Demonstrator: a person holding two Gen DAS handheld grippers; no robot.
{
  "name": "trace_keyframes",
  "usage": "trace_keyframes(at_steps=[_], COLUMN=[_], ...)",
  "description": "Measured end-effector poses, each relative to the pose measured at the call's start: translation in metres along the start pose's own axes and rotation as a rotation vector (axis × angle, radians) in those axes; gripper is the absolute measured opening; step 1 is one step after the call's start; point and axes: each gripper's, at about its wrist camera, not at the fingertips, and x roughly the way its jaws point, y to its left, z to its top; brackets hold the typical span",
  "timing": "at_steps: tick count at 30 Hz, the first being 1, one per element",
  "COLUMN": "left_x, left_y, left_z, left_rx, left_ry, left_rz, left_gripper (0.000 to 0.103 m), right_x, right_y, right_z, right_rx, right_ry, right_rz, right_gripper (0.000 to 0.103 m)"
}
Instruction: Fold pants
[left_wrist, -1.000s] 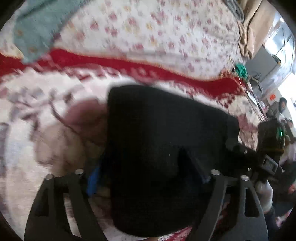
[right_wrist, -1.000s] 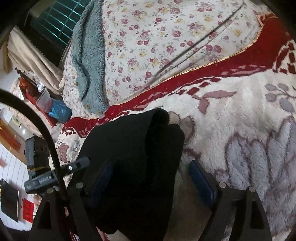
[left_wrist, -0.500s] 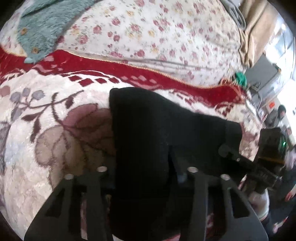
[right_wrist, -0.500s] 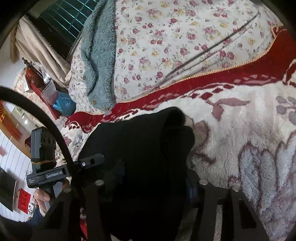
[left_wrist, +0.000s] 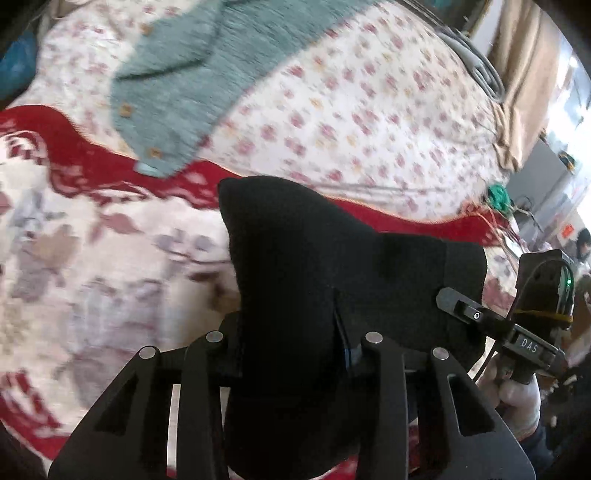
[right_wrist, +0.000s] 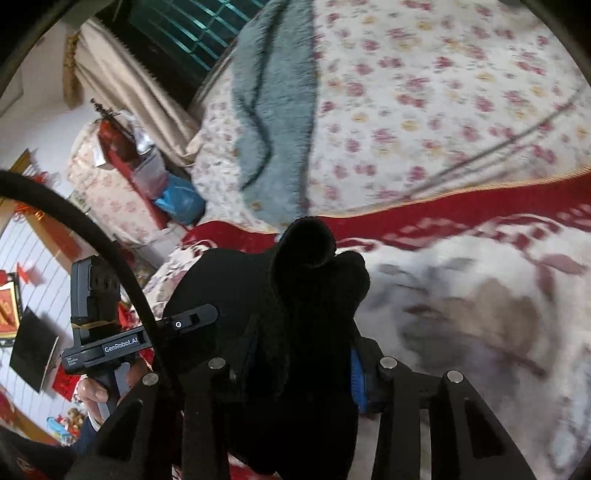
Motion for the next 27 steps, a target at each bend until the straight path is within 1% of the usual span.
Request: trace_keyframes(at_steps=[5,10,13,14,15,17,18,19,21,25,27], left_x=[-0.016,-0.010,0.004,0.009,0.014,0.017,0.018,0.019,0.020,0.020,0.016], left_y=[0.051,0.087,0.108,0.114,0.120,0.128,0.130,0.132,0.133,0.134,0.130], left_z=[0.005,0.003,-0.003,-0.006,-0.010,-0.014,-0.016,-0.016,-0.019,-0.018,-0.016], left_rx=[-0.075,-0.136,-0.186,-0.204,-0.225,-0.261,-0.272,-0.278,-0.276,-0.272,-0.257], left_ry=[-0.019,-0.007,0.023,0.037,0.043,0.035,0.035,0.038,0.033,0.033,0.028], left_rz=[0.063,0.089,0.093,0.096,0.097,0.076,0.072,0.072,0.095,0.109,0.139], left_gripper=[0.035,0.035,0.035,0.035,0.037,0.043,0.051,0.061,0.070,0.070,0.070], right_x=[0.056,0.101,0.125,0.136,0.141,0.152,0.155,0.154,0.152,0.140,0.133], right_y=[0.026,0.037,0.031,0.027,0.024,0.016,0.010,0.005,0.002,0.014,0.017], right_z=[0.009,0.010,0.007,0.004,0.003,0.000,-0.001,-0.001,0.000,0.003,0.004], right_rx=[-0.009,-0.013,0.003,0.006,0.006,0.012,0.036,0.056,0.058,-0.010,-0.015], right_ry=[0.048,0.105,0.145,0.167,0.176,0.200,0.206,0.206,0.212,0.199,0.184], right_rz=[0.062,0.068,0.058,0.039,0.022,-0.008,-0.005,0.005,0.002,-0.047,-0.054], right_gripper=[0.039,0.039,0.039,0.040,0.041,0.047,0.047,0.049,0.049,0.050,0.050])
